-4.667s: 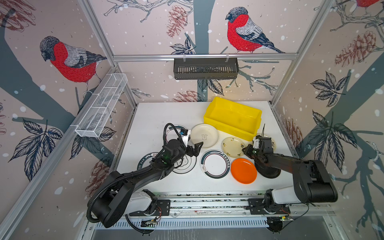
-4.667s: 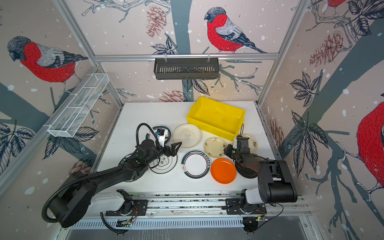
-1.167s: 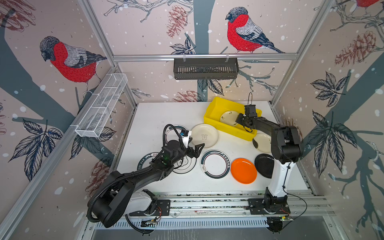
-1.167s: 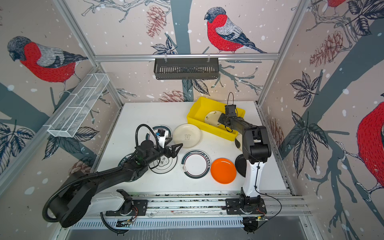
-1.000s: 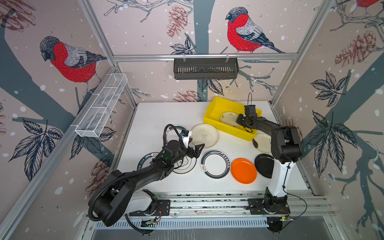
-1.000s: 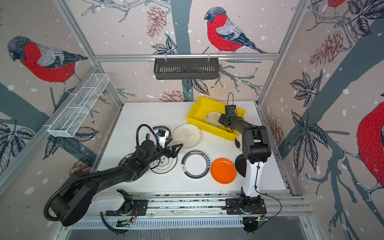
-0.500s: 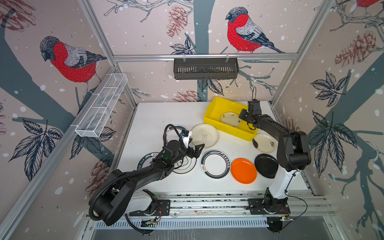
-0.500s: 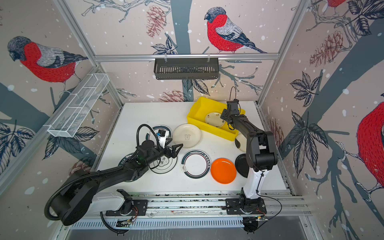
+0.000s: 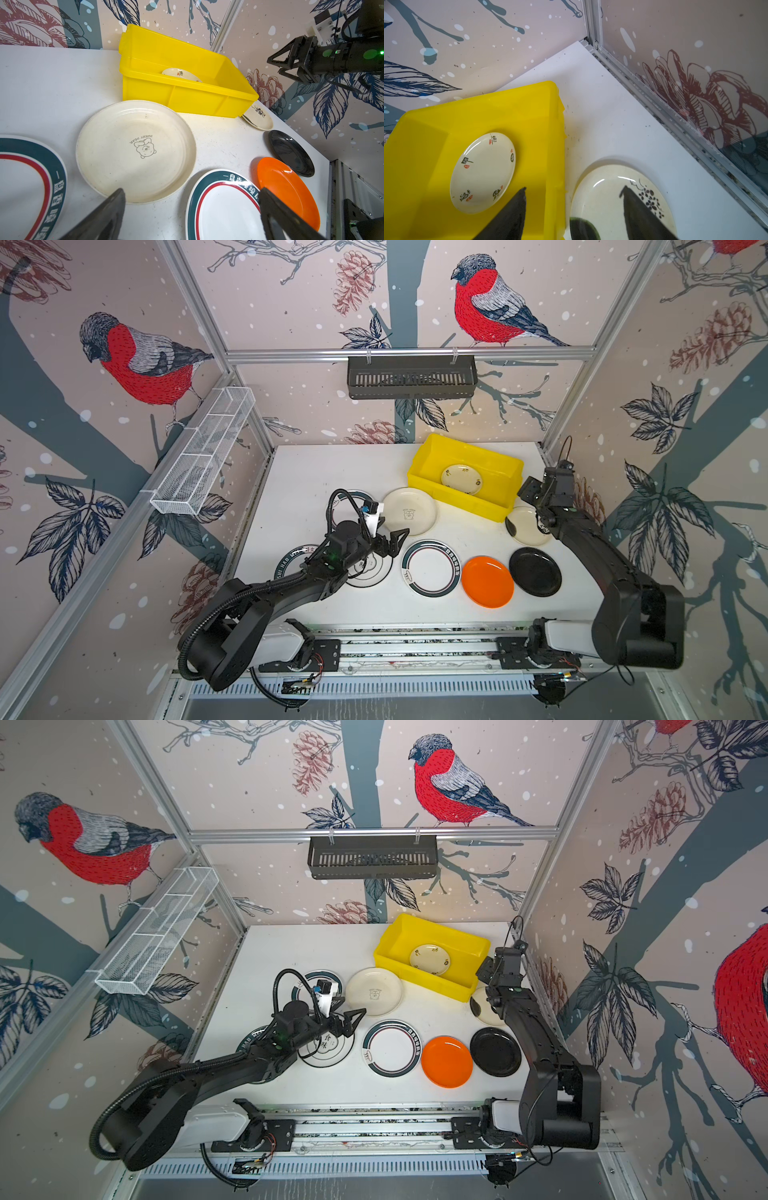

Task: Place the plates into the plastic bin on the countertop
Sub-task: 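Open the right gripper and draw it back from the bin, then move the right gripper to the cream bear-print plate and grip its rim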

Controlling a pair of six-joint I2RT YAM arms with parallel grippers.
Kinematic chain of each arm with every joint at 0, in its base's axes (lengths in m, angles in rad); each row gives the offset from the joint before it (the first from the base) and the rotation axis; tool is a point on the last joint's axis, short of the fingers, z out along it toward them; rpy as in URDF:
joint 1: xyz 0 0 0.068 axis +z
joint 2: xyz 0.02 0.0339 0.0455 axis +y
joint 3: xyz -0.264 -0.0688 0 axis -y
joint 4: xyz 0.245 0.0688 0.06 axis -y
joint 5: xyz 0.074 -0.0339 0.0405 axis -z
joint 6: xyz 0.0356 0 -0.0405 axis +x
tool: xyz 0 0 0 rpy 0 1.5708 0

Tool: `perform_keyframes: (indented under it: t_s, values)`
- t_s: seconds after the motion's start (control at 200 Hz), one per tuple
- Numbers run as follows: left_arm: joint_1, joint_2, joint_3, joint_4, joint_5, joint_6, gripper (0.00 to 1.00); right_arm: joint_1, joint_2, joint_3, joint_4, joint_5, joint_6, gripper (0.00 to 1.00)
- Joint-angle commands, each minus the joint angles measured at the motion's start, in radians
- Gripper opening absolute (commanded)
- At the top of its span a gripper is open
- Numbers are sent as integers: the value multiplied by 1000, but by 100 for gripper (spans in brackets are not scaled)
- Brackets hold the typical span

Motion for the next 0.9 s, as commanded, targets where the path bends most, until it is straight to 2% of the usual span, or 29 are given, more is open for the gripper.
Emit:
perform_keyframes:
  t_s: [0.0, 0.22, 0.53, 0.711, 0.891]
  values:
    - [0, -4, -1, 60, 24, 2, 98, -72, -29, -38, -61, -96, 41, 74]
    - [0, -18, -5, 60, 21, 0, 98, -102, -92, -121, -140, -117, 31, 75]
    - [0, 7, -3, 79, 42, -16, 98, -62, -140, -272, -114, -350, 92, 72]
    - [0, 24, -4, 89, 41, -20, 98, 48, -197, -317, -101, -390, 127, 70]
    - [0, 53, 7, 80, 30, -28, 98, 176, -183, -332, -31, -447, 207, 69]
